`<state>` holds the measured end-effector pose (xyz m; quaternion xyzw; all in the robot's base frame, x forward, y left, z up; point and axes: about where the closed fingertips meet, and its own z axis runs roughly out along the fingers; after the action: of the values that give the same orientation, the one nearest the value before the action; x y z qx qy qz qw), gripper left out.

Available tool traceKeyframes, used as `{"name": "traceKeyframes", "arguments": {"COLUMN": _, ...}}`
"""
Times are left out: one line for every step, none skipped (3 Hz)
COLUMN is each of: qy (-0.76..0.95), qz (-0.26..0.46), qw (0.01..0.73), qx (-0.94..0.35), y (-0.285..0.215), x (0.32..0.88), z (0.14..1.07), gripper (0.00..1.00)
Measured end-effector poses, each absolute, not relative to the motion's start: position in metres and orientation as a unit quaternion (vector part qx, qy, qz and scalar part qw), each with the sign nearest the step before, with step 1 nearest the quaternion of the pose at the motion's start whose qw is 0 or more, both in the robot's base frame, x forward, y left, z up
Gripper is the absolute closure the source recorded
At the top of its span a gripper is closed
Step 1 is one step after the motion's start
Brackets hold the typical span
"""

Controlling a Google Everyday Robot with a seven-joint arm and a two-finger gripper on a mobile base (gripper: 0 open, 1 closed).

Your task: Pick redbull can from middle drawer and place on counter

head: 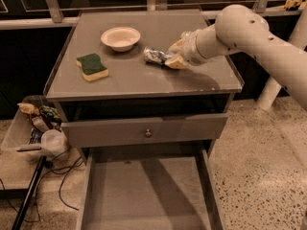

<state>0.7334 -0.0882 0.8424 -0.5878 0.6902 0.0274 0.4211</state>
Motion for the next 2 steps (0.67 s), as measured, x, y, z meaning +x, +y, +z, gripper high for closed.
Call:
{"name": "traceKeyframes", "arguments": {"qy": 0.691, "qz": 0.029, "qw": 0.419, "qx": -0.588, "y": -0.0883, "x": 0.7339, "z": 0.8407, "gripper": 0.87}}
{"name": "traceKeyframes", "arguments": {"qy": 0.691, "qz": 0.029, "qw": 0.419, "qx": -0.588, "y": -0.0882, "x": 0.7339, "z": 0.8407, "gripper": 0.63}}
